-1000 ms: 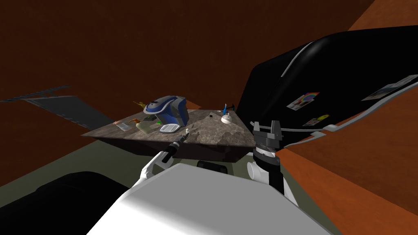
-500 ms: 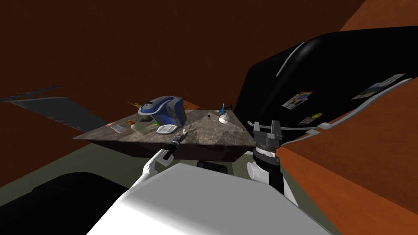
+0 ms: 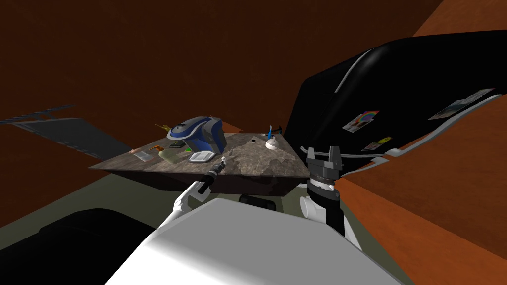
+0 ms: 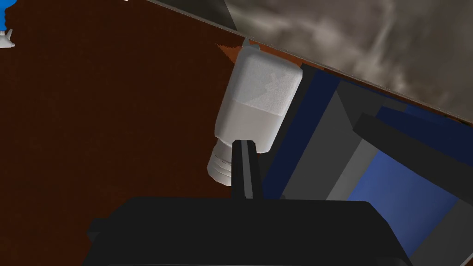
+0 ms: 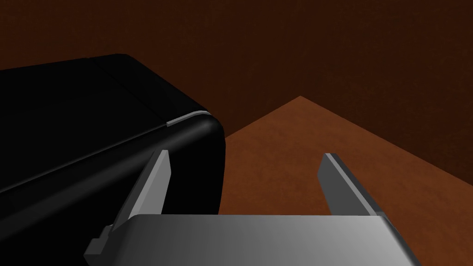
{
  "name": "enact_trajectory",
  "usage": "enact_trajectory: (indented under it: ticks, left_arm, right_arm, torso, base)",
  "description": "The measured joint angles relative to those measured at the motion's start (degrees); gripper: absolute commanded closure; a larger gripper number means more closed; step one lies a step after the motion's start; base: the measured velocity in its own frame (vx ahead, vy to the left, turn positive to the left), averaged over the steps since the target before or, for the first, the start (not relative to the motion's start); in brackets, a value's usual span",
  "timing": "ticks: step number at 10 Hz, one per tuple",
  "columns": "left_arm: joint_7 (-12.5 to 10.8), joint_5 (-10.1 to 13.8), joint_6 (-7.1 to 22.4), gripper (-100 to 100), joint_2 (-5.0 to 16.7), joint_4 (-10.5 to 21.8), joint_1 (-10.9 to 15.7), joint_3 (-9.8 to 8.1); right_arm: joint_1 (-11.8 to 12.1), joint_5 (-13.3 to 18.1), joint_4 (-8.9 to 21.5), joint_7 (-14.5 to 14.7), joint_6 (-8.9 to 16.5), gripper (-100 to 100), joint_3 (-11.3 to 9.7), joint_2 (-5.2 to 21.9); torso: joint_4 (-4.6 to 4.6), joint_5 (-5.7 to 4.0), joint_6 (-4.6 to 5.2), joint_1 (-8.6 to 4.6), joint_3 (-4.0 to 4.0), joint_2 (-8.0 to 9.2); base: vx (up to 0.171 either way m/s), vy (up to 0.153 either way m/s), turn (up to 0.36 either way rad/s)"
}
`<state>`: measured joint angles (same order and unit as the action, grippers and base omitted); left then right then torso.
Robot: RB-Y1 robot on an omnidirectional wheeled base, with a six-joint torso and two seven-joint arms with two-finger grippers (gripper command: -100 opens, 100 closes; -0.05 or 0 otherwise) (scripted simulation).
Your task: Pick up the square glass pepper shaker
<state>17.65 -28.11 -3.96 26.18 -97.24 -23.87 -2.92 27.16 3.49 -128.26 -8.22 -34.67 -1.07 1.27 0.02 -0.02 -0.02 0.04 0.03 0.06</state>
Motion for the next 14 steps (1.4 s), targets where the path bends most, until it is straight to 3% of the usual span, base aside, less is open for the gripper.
enact_trajectory:
  ticks: [1, 3, 11, 12, 13, 14]
  left_arm:
    - [0.0, 0.0, 0.0, 100, 0.0, 0.0, 0.0, 0.0]
    - [0.0, 0.0, 0.0, -100, 0.0, 0.0, 0.0, 0.0]
    - [1.03, -1.16, 8.33, -100, 6.35, 3.37, 0.92, -0.36]
    - [1.01, -1.14, 8.65, 0, 6.47, 3.41, 0.97, -0.34]
    - [1.01, -1.15, 8.62, -100, 6.45, 3.41, 0.96, -0.34]
    - [1.7, 0.06, 7.59, -100, 6.94, 4.88, 2.51, 0.11]
  right_arm:
    - [0.0, 0.0, 0.0, 0.0, 0.0, 0, 0.0, 0.0]
    - [0.0, 0.0, 0.0, 0.0, 0.0, 0, 0.0, 0.0]
    - [0.0, 0.0, 0.0, 0.0, 0.0, 0, 0.0, 0.0]
    - [0.0, 0.0, 0.0, 0.0, 0.0, 0, 0.0, 0.0]
    - [0.0, 0.0, 0.0, 0.0, 0.0, 0, 0.0, 0.0]
    - [-0.01, 0.0, 0.0, 0.0, 0.0, 0, 0.0, 0.0]
  torso:
    - [0.0, 0.0, 0.0, 0.0, 0.0, 0.0]
    - [0.0, 0.0, 0.0, 0.0, 0.0, 0.0]
    - [-0.07, 0.07, 0.08, 0.04, -0.13, -0.18]
    - [-0.08, 0.08, 0.05, 0.09, -0.14, -0.2]
    - [-0.08, 0.09, 0.05, 0.13, -0.15, -0.22]
    - [-0.06, 0.08, 0.09, 0.05, -0.08, -0.07]
  base:
    - [0.0, 0.0, 0.0]
    - [-0.008, -0.012, -0.069]
    - [-0.019, -0.033, -0.123]
    - [0.0, 0.0, 0.0]
    - [-0.063, -0.031, -0.078]
    - [-0.07, -0.036, -0.041]
